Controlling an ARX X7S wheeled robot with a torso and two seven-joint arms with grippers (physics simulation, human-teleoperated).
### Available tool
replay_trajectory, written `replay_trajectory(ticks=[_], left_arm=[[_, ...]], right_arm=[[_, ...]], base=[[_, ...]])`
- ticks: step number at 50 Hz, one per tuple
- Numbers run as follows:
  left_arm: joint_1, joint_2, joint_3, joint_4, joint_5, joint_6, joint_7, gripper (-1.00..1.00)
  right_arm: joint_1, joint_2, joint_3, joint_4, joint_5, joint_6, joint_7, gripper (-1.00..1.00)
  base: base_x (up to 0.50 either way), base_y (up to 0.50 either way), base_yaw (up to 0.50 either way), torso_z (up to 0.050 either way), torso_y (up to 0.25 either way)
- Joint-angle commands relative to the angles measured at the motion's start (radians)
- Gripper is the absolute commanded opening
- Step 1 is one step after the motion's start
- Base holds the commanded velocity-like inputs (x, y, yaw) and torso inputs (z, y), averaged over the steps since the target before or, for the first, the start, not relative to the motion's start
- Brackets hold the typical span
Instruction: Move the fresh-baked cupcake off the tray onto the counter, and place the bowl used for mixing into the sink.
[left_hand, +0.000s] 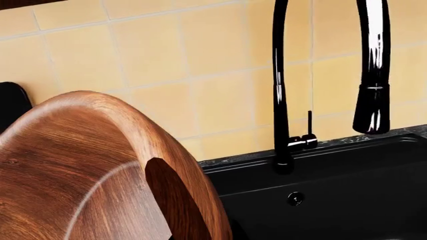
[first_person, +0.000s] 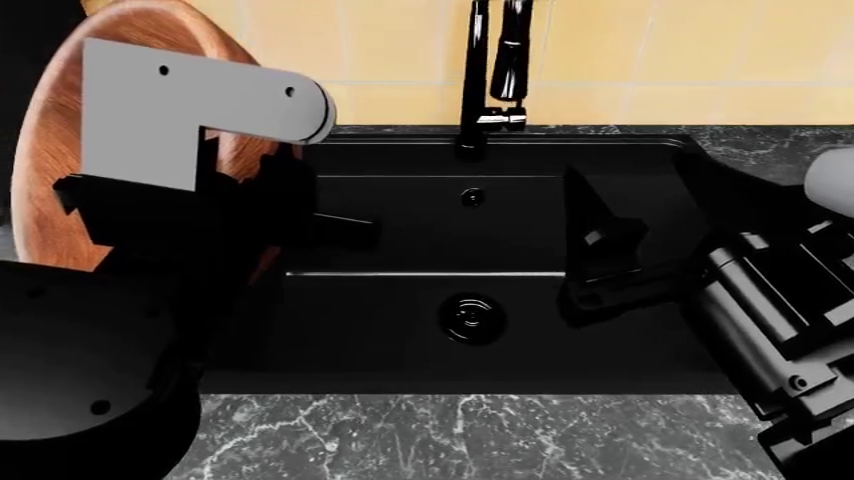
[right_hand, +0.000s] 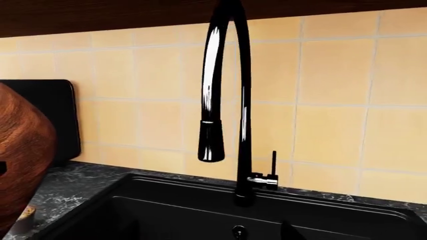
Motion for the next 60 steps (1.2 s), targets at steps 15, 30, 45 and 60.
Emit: replay_trajectory(ticks=[15,30,45,60], left_arm=[[0.020,0.023,-0.011,-0.004,0.031,0.025,0.142,-1.00],[0.051,0.179,0.052,-0.142,0.143,0.016,0.456,-1.00],[0.031,0.246,0.134,-0.371,0.248,-0.021,0.600,-1.00],[0.049,0.308,0.162,-0.552,0.325,0.025,0.630,-1.00]], right_arm=[[-0.013,0.005,0.006,-0.004,-0.015,-0.007,-0.002,1.00],[-0.014,0.050,0.016,-0.037,-0.013,-0.013,0.006,1.00],[-0.009,0.057,0.024,-0.048,-0.008,-0.004,0.020,1.00],[-0.026,0.081,0.022,-0.045,-0.016,-0.013,0.009,1.00]], base=[[0.00,-0.05,0.00,0.000,0.000],[0.00,0.00,0.00,0.000,0.000],[0.00,0.00,0.00,0.000,0.001],[0.00,0.00,0.00,0.000,0.001]])
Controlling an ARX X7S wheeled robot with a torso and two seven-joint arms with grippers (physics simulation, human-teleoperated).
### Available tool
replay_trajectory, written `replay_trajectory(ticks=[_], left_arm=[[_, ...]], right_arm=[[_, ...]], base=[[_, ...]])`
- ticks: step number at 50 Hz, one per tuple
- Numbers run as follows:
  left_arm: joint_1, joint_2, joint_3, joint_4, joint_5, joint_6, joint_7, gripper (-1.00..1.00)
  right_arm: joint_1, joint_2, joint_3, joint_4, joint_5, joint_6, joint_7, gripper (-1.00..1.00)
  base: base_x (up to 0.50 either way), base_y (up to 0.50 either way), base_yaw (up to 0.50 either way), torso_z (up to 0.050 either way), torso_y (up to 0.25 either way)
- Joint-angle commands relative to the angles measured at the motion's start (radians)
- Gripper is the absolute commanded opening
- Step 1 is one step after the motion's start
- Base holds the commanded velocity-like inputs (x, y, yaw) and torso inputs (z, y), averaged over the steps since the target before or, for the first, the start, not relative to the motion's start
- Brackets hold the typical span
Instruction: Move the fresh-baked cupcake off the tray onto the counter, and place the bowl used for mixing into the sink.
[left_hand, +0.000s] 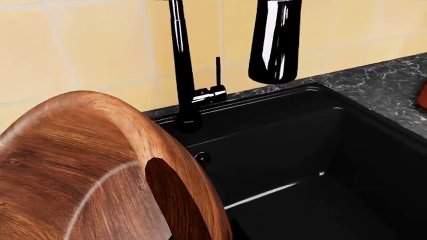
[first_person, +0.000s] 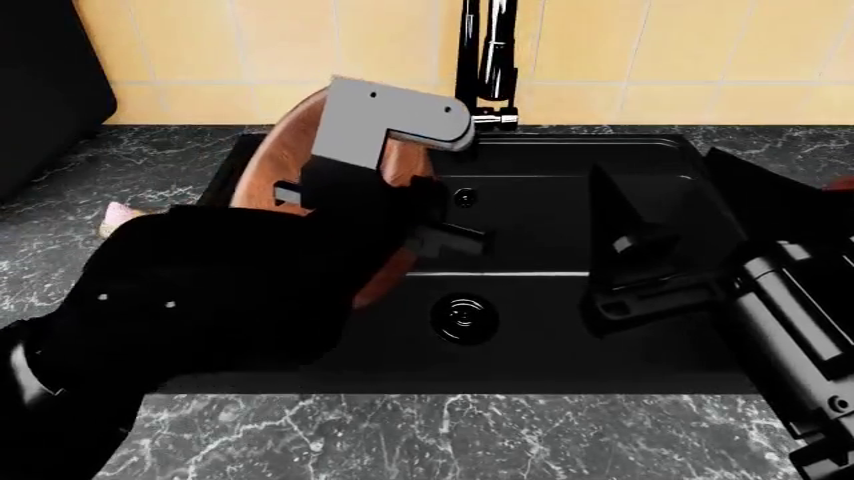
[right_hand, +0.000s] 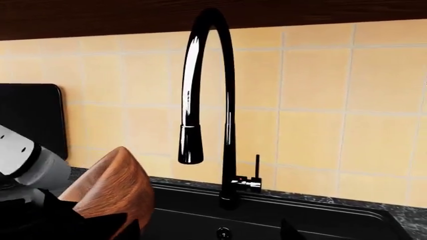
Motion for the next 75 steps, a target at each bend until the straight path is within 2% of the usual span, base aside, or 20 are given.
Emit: replay_trajectory(ticks=[1,15,34,48,61,75], left_arm=[[0.007,0.051,0.027,-0.130,0.073,0.011,0.158,-1.00],[0.006,0.087,0.075,-0.208,0.087,-0.011,0.267,-1.00],[0.004,0.144,0.138,-0.340,0.159,-0.002,0.352,-1.00],[-0.036,0.235,0.210,-0.576,0.299,0.065,0.501,-1.00],[-0.031,0.303,0.255,-0.745,0.341,0.085,0.587,-1.00],[-0.036,0.400,0.325,-0.982,0.413,0.189,0.684,-1.00]], right_arm=[[-0.015,0.015,-0.003,0.002,-0.008,-0.008,-0.005,1.00],[-0.036,0.010,-0.008,0.013,-0.027,-0.020,-0.006,1.00],[-0.058,0.017,-0.012,0.019,-0.042,-0.032,-0.009,1.00],[-0.046,0.008,-0.004,0.032,-0.025,-0.010,-0.010,1.00],[-0.080,-0.001,-0.017,0.059,-0.055,-0.032,-0.024,1.00],[-0.146,0.010,-0.041,0.104,-0.103,-0.093,-0.050,1.00]], base=[[0.00,0.00,0.00,0.000,0.000],[0.00,0.00,0.00,0.000,0.000],[0.00,0.00,0.00,0.000,0.001],[0.00,0.00,0.00,0.000,0.001],[0.00,0.00,0.00,0.001,0.001],[0.00,0.00,0.00,0.000,0.000]])
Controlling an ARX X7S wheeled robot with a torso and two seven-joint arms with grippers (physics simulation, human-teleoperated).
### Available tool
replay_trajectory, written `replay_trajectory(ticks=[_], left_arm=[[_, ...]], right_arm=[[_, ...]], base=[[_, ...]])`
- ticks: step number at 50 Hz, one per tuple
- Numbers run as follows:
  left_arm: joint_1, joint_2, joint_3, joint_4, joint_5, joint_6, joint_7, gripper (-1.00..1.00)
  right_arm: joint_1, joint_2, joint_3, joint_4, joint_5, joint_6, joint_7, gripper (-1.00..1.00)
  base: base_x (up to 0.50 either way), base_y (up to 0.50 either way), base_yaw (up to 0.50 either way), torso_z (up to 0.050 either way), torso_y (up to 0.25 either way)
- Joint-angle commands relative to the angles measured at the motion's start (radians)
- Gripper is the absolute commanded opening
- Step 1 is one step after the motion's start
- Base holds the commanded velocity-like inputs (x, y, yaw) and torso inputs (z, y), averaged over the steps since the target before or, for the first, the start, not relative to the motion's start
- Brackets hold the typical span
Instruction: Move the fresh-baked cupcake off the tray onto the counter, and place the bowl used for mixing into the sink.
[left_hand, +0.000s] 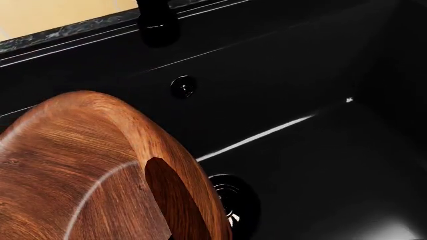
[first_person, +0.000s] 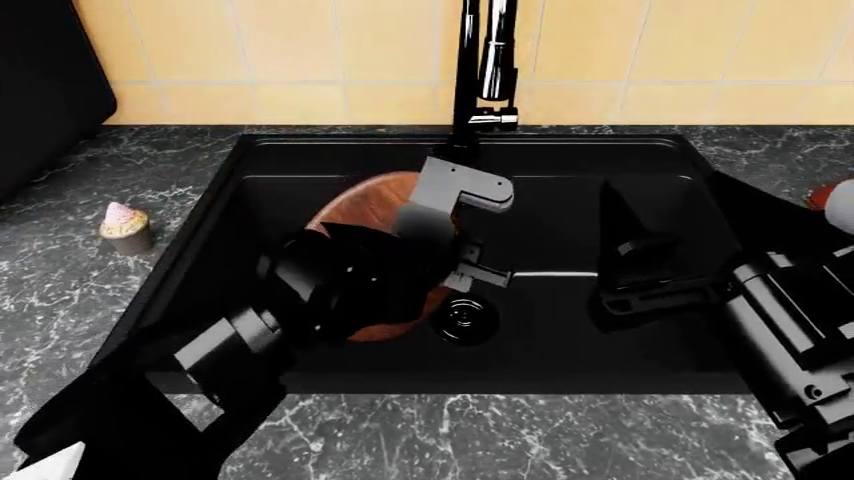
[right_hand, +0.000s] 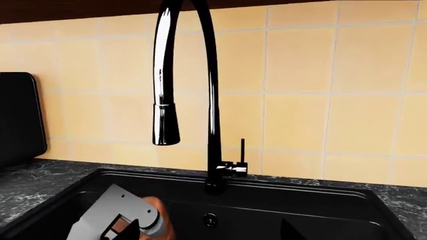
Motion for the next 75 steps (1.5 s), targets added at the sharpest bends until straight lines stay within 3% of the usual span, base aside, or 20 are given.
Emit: replay_trajectory(ticks=[1,16,29,30,59,63,75], left_arm=[[-0.017,0.065,0.059,-0.173,0.050,0.062,0.176,-1.00],[-0.074,0.067,0.409,-0.260,-0.247,0.214,0.179,-1.00],[-0.092,0.067,0.466,-0.276,-0.293,0.243,0.165,-1.00],[-0.095,0.067,0.463,-0.283,-0.298,0.251,0.155,1.00],[-0.123,0.066,0.468,-0.257,-0.291,0.271,0.182,1.00],[-0.123,0.058,0.418,-0.222,-0.339,0.302,0.263,1.00],[-0.118,0.000,0.367,-0.082,-0.379,0.331,0.231,1.00]], right_arm=[[-0.041,0.002,-0.014,0.029,-0.029,-0.036,-0.016,1.00],[-0.042,0.002,-0.011,0.023,-0.026,-0.028,-0.013,1.00],[-0.046,0.014,-0.007,0.022,-0.023,-0.034,-0.020,1.00],[-0.047,0.016,-0.006,0.021,-0.024,-0.036,-0.019,1.00],[-0.049,0.017,0.004,0.000,-0.026,-0.035,-0.007,1.00],[-0.044,0.021,0.008,-0.004,-0.021,-0.029,-0.005,1.00],[-0.033,0.016,0.016,-0.012,-0.013,-0.013,0.001,1.00]], base=[[0.00,0.00,0.00,0.000,0.010],[0.00,0.00,0.00,0.000,0.000],[0.00,0.00,0.00,0.000,0.001],[0.00,0.00,0.00,0.000,0.000],[0.00,0.00,0.00,0.000,0.000],[0.00,0.00,0.00,0.000,0.000],[0.00,0.00,0.00,0.000,0.000]])
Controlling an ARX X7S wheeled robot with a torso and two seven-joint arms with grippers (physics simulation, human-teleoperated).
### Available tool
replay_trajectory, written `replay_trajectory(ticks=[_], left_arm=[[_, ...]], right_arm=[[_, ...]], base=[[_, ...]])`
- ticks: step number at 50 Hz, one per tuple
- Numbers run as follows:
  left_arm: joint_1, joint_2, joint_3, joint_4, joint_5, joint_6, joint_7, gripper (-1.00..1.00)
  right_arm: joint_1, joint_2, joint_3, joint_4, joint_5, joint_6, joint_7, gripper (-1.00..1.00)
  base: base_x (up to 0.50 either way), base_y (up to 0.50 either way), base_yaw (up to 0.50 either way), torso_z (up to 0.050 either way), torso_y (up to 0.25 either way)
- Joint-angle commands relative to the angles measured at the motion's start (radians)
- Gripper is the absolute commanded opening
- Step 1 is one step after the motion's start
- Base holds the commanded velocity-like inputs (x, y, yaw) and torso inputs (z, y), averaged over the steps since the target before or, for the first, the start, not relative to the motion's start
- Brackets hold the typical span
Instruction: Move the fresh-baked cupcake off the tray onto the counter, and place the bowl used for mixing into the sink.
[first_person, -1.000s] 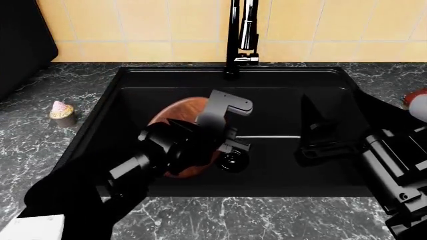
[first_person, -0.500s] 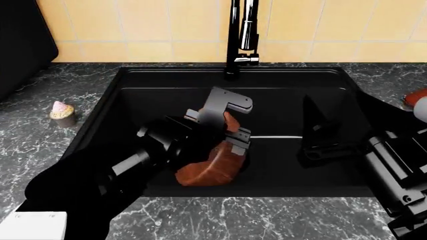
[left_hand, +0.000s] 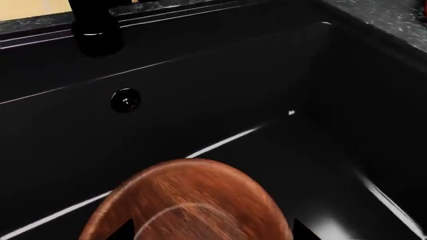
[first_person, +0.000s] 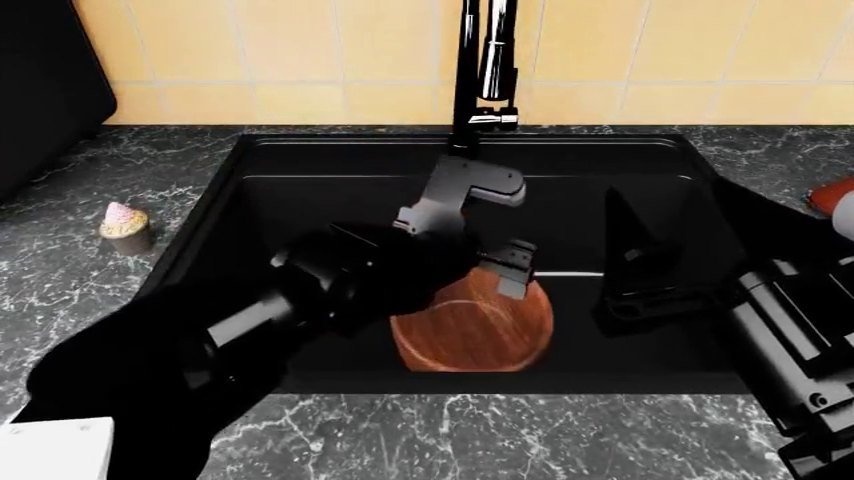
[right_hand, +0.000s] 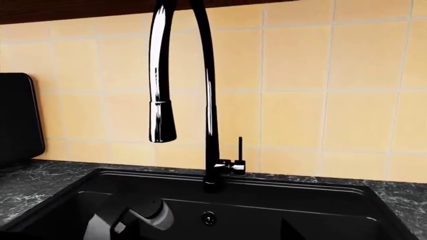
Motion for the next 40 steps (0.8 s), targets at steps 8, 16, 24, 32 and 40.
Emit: replay_trajectory(ticks=[8,16,24,32,40], left_arm=[[0.004,-0.068,-0.046,0.163,-0.030,0.037,-0.060,1.00],[-0.008,-0.132,-0.078,0.273,-0.043,0.060,-0.145,1.00],[0.010,-0.273,-0.099,0.585,-0.068,0.062,-0.335,1.00],[0.031,-0.406,-0.131,0.845,-0.102,0.079,-0.485,1.00],[0.058,-0.529,-0.189,1.082,-0.108,0.146,-0.620,1.00]], right_arm=[[0.025,-0.003,0.018,-0.026,0.021,0.029,0.014,1.00],[0.036,0.009,0.027,-0.044,0.034,0.040,0.023,1.00],[0.055,0.014,0.041,-0.075,0.051,0.053,0.040,1.00],[0.072,0.054,0.057,-0.132,0.074,0.060,0.067,1.00],[0.099,0.061,0.077,-0.158,0.105,0.075,0.086,1.00]], base=[[0.00,0.00,0.00,0.000,0.000],[0.00,0.00,0.00,0.000,0.000],[0.00,0.00,0.00,0.000,0.000],[0.00,0.00,0.00,0.000,0.000],[0.00,0.00,0.00,0.000,0.000]])
